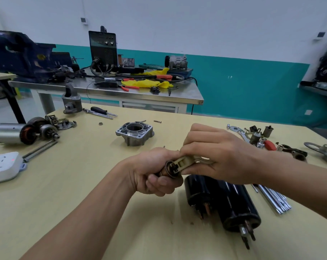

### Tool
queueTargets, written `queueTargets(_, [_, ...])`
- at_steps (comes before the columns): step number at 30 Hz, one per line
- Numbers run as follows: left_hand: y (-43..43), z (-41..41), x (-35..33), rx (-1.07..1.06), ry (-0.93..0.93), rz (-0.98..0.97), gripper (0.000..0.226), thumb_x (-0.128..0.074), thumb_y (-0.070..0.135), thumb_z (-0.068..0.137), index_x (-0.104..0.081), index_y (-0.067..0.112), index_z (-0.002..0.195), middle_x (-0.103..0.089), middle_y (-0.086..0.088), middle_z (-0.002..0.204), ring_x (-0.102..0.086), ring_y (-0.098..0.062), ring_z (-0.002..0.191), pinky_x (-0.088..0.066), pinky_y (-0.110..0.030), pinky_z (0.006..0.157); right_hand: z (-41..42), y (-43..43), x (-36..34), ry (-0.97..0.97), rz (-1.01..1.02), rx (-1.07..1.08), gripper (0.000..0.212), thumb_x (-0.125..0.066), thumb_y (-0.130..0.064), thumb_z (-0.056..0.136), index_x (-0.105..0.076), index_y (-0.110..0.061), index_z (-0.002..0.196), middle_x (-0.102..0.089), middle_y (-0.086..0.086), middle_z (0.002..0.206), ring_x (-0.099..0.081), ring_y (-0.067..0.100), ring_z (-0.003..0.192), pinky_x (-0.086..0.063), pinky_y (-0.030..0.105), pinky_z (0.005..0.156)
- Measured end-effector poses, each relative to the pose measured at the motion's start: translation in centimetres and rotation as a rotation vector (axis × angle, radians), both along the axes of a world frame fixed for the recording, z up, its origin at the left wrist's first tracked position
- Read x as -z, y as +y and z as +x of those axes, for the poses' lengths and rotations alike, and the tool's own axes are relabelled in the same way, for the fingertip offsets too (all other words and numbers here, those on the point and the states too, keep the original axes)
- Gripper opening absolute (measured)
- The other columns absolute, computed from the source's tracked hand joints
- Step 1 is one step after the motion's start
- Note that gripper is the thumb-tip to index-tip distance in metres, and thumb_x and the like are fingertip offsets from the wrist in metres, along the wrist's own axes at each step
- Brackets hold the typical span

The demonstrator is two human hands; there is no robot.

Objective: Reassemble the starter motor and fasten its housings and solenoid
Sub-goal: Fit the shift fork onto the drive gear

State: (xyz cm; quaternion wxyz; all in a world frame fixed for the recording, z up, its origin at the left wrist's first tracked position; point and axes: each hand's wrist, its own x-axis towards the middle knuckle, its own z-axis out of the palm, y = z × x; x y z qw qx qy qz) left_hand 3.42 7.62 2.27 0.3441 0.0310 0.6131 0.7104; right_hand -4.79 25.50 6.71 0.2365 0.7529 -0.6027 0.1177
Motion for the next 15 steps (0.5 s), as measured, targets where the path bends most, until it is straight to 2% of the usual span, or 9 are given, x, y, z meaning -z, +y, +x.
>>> queueTargets(2, [0.1, 0.1, -0.1, 0.053, 0.0, 0.074, 0.03, -0.057, 0.047, 0.072, -0.063, 0.023, 0.055, -0.046, 0.004, 0.037, -0.034, 0.0, 0.025, -0.023, -0.008, 0.027, 0.2, 0.1, 0.8, -0.147, -0.034, -0.002, 0.026, -0.076, -0.023, 0.087, -0.07, -0.001, 0.1, -0.061, 0.006, 0.088, -0.05, 0.017, 0.082, -0.043, 0.023, 0.073])
queueTargets(4, [0.2, 0.1, -0.4, -0.035, -0.005, 0.137, 0.041, -0.055, 0.052, 0.082, -0.061, 0.02, 0.056, -0.047, 0.002, 0.037, -0.037, -0.002, 0.024, -0.026, -0.008, 0.026, 0.4, 0.2, 1.3, -0.352, -0.048, 0.068, 0.021, -0.075, -0.026, 0.085, -0.068, -0.012, 0.099, -0.058, -0.004, 0.088, -0.049, 0.007, 0.082, -0.041, 0.017, 0.073])
queueTargets(6, [0.6, -0.2, -0.7, -0.265, 0.058, 0.2, 0.05, -0.05, 0.058, 0.087, -0.06, 0.018, 0.06, -0.048, -0.001, 0.039, -0.039, -0.005, 0.024, -0.028, -0.01, 0.027, 0.3, 0.2, 1.4, -0.582, -0.059, 0.238, 0.013, -0.073, -0.031, 0.087, -0.062, -0.032, 0.092, -0.055, -0.017, 0.085, -0.052, 0.0, 0.078, -0.039, 0.01, 0.069])
queueTargets(7, [0.8, -0.3, -0.8, -0.404, 0.116, 0.232, 0.051, -0.047, 0.06, 0.09, -0.059, 0.016, 0.065, -0.049, -0.003, 0.041, -0.039, -0.007, 0.025, -0.028, -0.011, 0.027, 0.3, 0.1, 1.4, -0.698, -0.05, 0.325, 0.014, -0.072, -0.033, 0.088, -0.059, -0.037, 0.087, -0.056, -0.017, 0.082, -0.054, -0.001, 0.075, -0.04, 0.009, 0.065])
queueTargets(10, [1.7, -0.8, -0.6, -0.813, 0.34, 0.254, 0.049, -0.046, 0.06, 0.096, -0.056, 0.019, 0.073, -0.051, -0.004, 0.047, -0.042, -0.012, 0.032, -0.031, -0.017, 0.031, 0.8, -0.9, 1.4, -1.051, -0.092, 0.43, 0.011, -0.066, -0.037, 0.091, -0.063, -0.029, 0.084, -0.065, -0.01, 0.074, -0.058, 0.0, 0.061, -0.045, 0.015, 0.051])
queueTargets(12, [2.3, -1.0, -0.2, -1.008, 0.523, 0.179, 0.046, -0.049, 0.057, 0.096, -0.059, 0.02, 0.071, -0.051, -0.002, 0.049, -0.044, -0.013, 0.038, -0.032, -0.021, 0.034, 1.4, -2.1, 1.2, -1.143, -0.119, 0.508, 0.022, -0.058, -0.044, 0.095, -0.065, -0.025, 0.087, -0.067, -0.007, 0.077, -0.06, 0.005, 0.067, -0.05, 0.024, 0.058])
queueTargets(15, [2.6, -1.1, 0.1, -1.132, 0.714, 0.074, 0.036, -0.054, 0.046, 0.096, -0.058, 0.014, 0.08, -0.052, 0.0, 0.052, -0.044, -0.012, 0.042, -0.033, -0.024, 0.036, 1.9, -3.3, 0.6, -1.146, -0.071, 0.571, 0.033, -0.04, -0.052, 0.101, -0.062, -0.027, 0.099, -0.065, -0.015, 0.094, -0.058, -0.006, 0.083, -0.041, 0.022, 0.07])
